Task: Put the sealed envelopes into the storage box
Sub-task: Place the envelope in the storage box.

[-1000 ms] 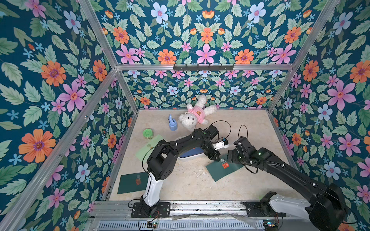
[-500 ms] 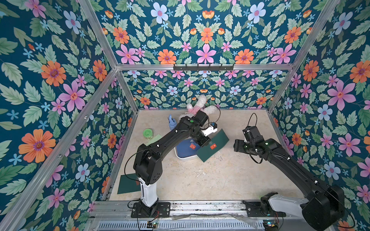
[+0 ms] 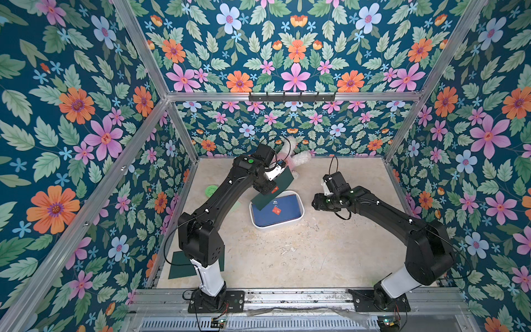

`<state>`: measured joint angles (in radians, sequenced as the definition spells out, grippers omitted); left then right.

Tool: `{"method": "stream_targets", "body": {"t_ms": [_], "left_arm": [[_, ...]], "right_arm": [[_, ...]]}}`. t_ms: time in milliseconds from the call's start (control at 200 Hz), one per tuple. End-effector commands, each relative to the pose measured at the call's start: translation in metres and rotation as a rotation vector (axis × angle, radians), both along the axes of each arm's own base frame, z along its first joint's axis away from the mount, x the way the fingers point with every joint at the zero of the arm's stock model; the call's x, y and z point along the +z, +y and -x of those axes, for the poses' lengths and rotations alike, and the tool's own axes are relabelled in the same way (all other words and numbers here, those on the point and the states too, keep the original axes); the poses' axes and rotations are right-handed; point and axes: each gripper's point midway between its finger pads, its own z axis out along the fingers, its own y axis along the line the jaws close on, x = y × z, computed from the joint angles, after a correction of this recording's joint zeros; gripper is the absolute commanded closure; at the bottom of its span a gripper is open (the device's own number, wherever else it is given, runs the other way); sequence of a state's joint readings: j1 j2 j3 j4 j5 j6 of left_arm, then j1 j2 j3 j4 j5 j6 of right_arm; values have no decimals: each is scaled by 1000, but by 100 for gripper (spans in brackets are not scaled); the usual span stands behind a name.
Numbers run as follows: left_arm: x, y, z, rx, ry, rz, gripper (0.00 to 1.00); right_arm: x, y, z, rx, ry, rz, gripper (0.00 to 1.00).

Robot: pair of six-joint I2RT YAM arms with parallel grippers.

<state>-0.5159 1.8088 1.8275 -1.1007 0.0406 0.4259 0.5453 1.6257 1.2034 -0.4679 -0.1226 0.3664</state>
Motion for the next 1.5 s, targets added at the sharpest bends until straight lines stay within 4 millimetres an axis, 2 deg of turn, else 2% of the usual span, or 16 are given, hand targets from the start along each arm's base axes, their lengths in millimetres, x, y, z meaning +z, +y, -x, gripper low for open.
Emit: {"method": "stream_targets", "body": {"t_ms": [0,135,400,710,840,1030,1290,1495], "left_arm": [[-14,9,20,-156,96,-92,93],[-24,7,23,-191,150,-110,93],[-40,-4,30,-286,185,-145,93],[-59,-18,18,-357,157,-200,93],[-72,-15,18,-368,180,-240,89],[-82,-10,6,-344,154,-293,80],[-62,-6,-37,-202,-46,-349,64],[-25,-16,-57,20,-159,-202,57]], "right_arm": [[-6,15,-14,8,-2,-32,43],[-12,17,-20,-2,7,-24,45],[-27,16,-16,2,35,-12,45],[-27,14,-13,-2,41,-14,45],[-26,14,-13,-3,40,-15,45],[-26,15,-12,-2,41,-18,44],[-28,16,-12,3,47,-21,44],[-38,16,-11,5,63,-7,43]]}}
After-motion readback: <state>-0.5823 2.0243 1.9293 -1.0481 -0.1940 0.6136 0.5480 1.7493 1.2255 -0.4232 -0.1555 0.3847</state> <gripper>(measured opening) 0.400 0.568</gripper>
